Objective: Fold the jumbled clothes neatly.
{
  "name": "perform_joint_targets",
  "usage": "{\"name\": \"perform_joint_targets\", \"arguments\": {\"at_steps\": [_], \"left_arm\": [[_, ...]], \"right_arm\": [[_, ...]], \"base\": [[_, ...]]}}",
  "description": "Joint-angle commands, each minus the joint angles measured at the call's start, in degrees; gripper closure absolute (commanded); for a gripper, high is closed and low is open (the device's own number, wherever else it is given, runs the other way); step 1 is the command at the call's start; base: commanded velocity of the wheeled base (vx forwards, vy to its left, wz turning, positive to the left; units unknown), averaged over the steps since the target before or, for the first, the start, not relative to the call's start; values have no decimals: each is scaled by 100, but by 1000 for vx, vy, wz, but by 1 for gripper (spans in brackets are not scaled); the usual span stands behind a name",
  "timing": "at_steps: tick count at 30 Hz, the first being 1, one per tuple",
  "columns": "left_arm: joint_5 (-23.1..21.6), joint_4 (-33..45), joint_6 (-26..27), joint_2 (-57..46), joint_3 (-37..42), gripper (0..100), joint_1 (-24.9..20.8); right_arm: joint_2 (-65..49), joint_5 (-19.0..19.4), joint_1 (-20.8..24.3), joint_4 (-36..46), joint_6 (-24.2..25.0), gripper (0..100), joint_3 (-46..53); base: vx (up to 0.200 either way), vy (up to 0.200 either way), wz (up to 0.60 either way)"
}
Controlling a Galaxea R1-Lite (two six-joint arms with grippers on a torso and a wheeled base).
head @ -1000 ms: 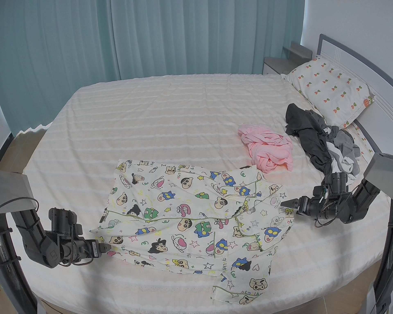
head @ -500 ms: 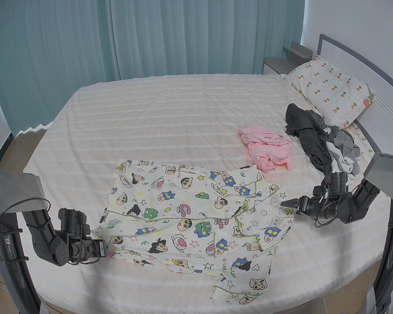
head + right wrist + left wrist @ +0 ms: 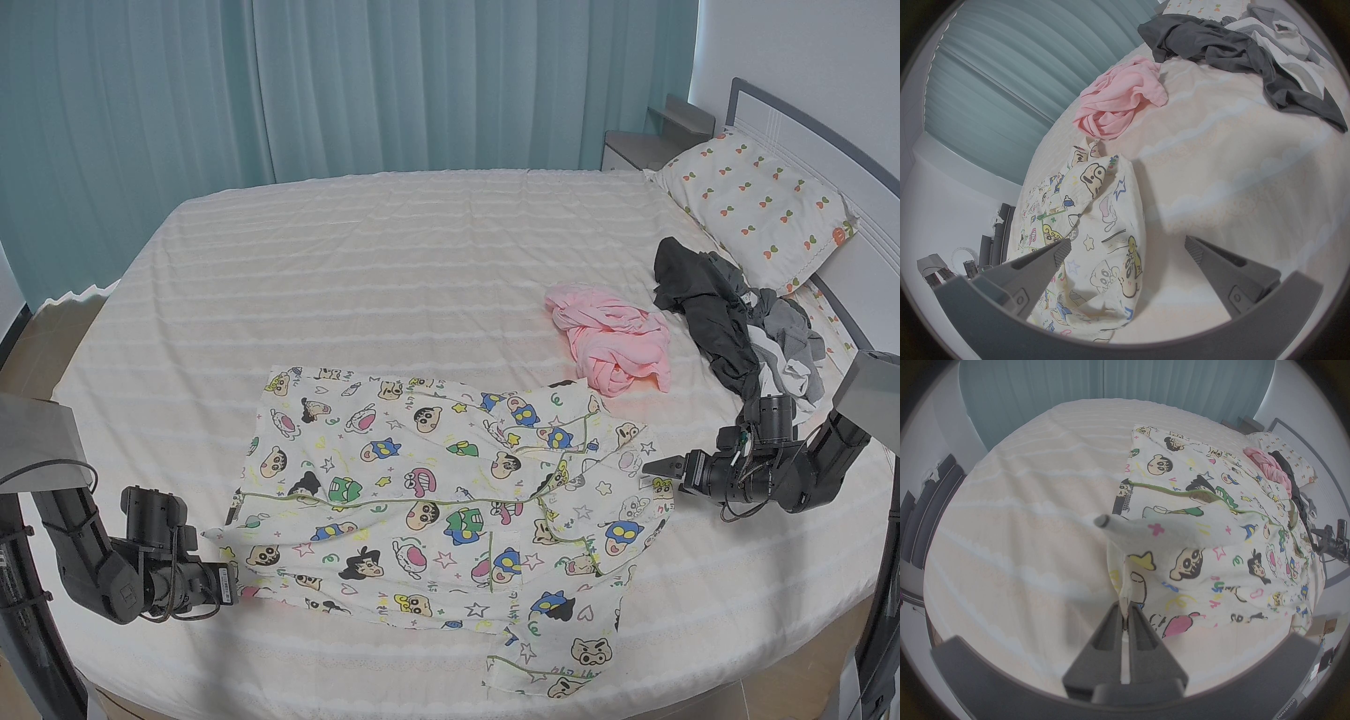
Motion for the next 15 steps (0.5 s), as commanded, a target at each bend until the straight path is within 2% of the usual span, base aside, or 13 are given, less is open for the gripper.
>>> {"name": "perform_joint_targets", "arguments": {"at_steps": [1, 5, 10, 15], "left_arm": [[8, 5, 10, -370, 223, 100, -9], [-1, 49, 10, -563, 337, 100, 35], [-1, 611, 485, -783, 644, 100, 35], [-1, 928, 573, -836, 732, 100, 35]], "right_arm": [[-8, 3, 0, -3, -6, 0, 25], [-8, 3, 9, -3, -6, 0, 25], [-8, 3, 9, -3, -6, 0, 25], [-8, 3, 9, -3, -6, 0, 25]], "base": [[0, 0, 0], [0, 0, 0], [0, 0, 0], [0, 0, 0]]}}
